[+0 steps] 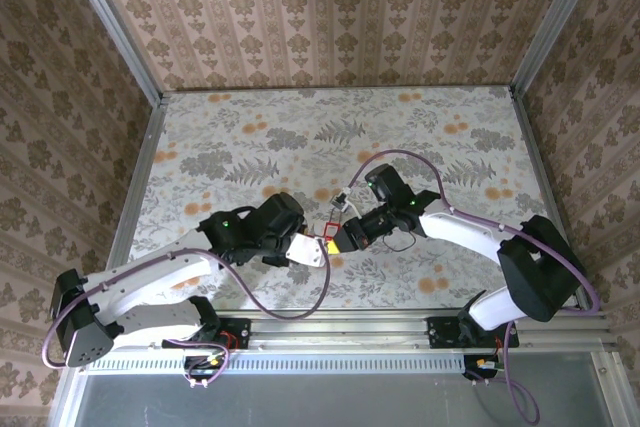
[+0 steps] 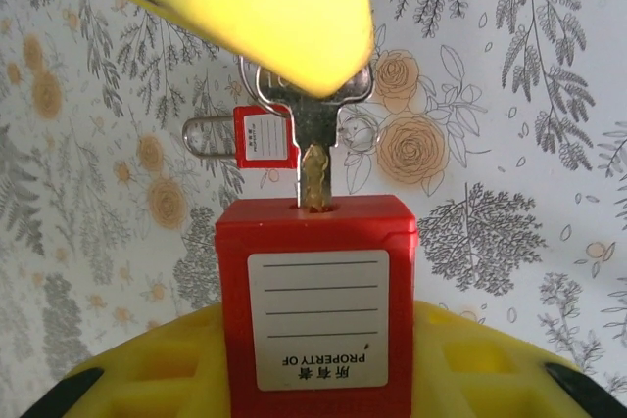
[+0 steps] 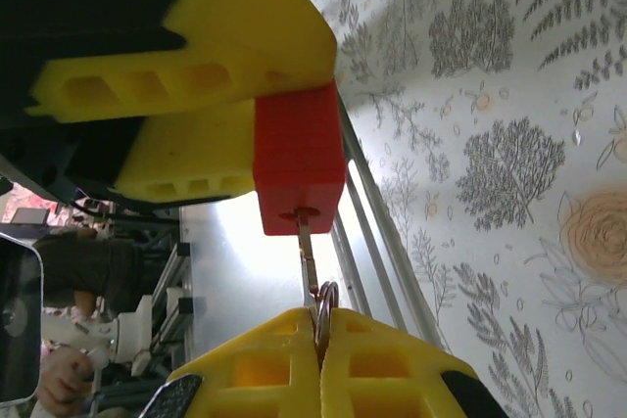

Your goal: Unlock with the key

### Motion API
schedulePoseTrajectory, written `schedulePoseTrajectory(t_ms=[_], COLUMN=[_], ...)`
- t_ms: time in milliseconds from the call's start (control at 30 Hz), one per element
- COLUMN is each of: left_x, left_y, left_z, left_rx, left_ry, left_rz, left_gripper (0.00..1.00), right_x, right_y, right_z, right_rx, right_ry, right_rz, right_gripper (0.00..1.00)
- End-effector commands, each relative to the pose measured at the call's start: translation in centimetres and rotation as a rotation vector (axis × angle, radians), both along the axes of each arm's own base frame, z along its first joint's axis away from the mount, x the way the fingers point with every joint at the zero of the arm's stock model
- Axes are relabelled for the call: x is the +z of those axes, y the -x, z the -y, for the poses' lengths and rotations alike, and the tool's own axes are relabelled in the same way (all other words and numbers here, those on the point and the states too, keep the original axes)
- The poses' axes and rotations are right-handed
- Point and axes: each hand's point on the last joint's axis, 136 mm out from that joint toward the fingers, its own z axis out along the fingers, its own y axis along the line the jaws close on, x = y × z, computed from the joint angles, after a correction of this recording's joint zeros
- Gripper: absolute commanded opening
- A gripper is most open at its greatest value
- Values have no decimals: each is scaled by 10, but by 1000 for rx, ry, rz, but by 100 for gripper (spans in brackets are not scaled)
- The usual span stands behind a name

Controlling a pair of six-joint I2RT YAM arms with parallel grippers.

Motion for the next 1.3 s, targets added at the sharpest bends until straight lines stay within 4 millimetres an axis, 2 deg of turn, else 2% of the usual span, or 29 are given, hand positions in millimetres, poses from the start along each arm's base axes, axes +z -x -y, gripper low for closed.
schedulePoseTrajectory(t_ms=[0, 100, 200, 300, 433, 500, 600, 700, 833, 967, 1100, 1200, 1267], left_x=[55, 57, 51, 46, 42, 55, 74, 82, 90, 94, 91, 104, 114], left_y=[8, 5, 9, 16, 25, 23, 27, 28, 34, 27, 30, 32, 32], left_z=[51, 53, 54, 58, 64, 67, 69, 70, 72, 70, 77, 80, 79], left_rx=[-75, -63, -84, -116, -184, -154, -156, -139, -144, -111, -134, -146, -144], left_ry=[347, 384, 367, 335, 295, 357, 472, 531, 624, 687, 686, 733, 763], left_rz=[-14, 13, 24, 26, 71, 50, 23, 7, -14, 80, 163, 160, 168], left_gripper=[0, 0, 0, 0, 0, 0, 0, 0, 0, 0, 0, 0, 0], right_x=[28, 37, 43, 41, 32, 26, 37, 42, 58, 64, 89, 79, 79], right_y=[-18, -17, -16, -16, -6, -5, -11, -15, -14, -26, -28, -28, -26], right_z=[-13, -18, -19, -19, -32, -38, -47, -51, -60, -66, -75, -71, -70], right_rx=[-27, -31, -33, -33, 1, -13, -67, -114, -137, -215, -224, -252, -255], right_ry=[-59, -105, -103, -47, 19, 54, -21, -34, -89, -113, -198, -109, -133], right_rz=[126, 51, 31, 36, 13, 31, 20, 52, 68, -35, -85, -75, -95], right_gripper=[0, 0, 0, 0, 0, 0, 0, 0, 0, 0, 0, 0, 0])
